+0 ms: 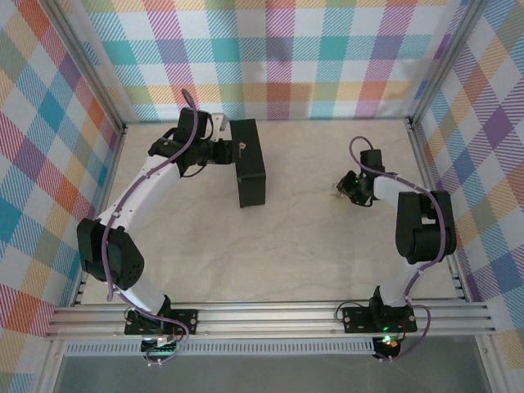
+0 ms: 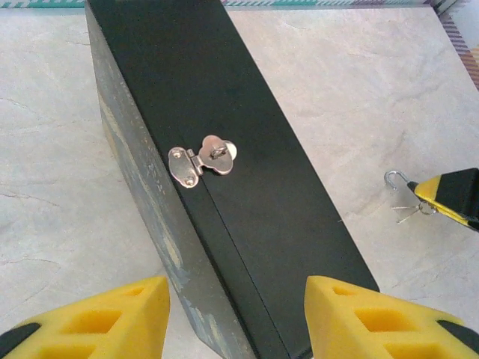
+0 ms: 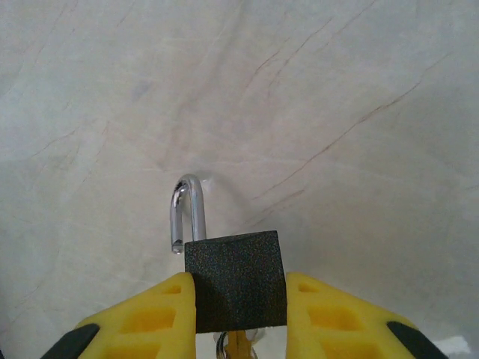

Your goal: Unlock a padlock with a key

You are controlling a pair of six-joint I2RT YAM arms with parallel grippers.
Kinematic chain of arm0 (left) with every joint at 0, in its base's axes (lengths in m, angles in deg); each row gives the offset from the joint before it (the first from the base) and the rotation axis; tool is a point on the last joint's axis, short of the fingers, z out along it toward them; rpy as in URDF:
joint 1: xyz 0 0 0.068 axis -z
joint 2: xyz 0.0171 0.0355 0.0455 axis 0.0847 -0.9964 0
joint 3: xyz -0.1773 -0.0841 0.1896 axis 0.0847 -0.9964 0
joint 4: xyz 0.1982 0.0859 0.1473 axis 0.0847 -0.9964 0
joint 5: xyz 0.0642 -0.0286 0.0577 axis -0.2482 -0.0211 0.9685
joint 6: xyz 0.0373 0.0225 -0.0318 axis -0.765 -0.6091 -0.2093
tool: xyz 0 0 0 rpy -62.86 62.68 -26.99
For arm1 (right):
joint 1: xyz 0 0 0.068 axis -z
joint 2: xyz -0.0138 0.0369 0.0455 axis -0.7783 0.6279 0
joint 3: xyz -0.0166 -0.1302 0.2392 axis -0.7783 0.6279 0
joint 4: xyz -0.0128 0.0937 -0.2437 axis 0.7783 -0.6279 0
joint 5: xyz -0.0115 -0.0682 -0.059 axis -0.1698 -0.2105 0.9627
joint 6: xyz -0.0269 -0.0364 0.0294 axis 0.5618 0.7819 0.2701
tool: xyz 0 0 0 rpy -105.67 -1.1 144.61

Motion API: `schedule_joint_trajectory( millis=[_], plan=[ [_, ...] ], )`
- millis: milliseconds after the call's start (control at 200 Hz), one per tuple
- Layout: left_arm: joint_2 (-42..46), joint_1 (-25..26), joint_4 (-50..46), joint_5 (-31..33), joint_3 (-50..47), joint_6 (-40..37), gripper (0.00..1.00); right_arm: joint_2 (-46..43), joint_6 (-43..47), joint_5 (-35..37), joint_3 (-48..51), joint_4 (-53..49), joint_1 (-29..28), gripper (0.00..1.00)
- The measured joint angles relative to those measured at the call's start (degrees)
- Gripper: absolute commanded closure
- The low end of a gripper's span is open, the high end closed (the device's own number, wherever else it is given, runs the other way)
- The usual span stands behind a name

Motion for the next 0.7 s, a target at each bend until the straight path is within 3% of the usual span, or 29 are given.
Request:
schedule_joint_trajectory(
  millis=[70, 175, 220, 445, 465, 495, 700],
  plan=[
    [0.22, 0.0, 0.02, 0.44, 0.0, 0.0, 0.49, 0.22, 2.05, 0.04, -0.61, -0.44, 0.13, 0.49],
    [0.61, -0.02, -0.07, 1.03, 0.0, 0.0, 0.49, 0.72, 4.66, 0.04, -2.82, -2.16, 0.13, 0.37],
    [0.74, -0.24, -0.09, 1.25, 0.0, 0.02, 0.49, 0.72, 6.19, -0.02, -3.96, -3.1, 0.13, 0.26],
    [0.85, -1.11, -1.36, 4.13, 0.11, 1.2, 0.51, -0.98, 13.11, -2.23, -11.32, -8.66, -1.11, 0.16],
    [0.85, -1.31, -1.53, 4.55, 0.15, 1.57, 0.51, -1.46, 13.53, -2.43, -11.98, -9.22, -1.53, 0.14],
    [0.85, -1.68, -1.77, 5.14, 0.15, 2.38, 0.51, -2.27, 14.03, -2.54, -12.9, -10.03, -2.49, 0.03],
    [0.5, -5.51, -4.63, 6.58, 2.14, 7.15, 0.47, -5.27, 16.22, -2.16, -22.62, -13.25, -17.64, 0.0]
  ],
)
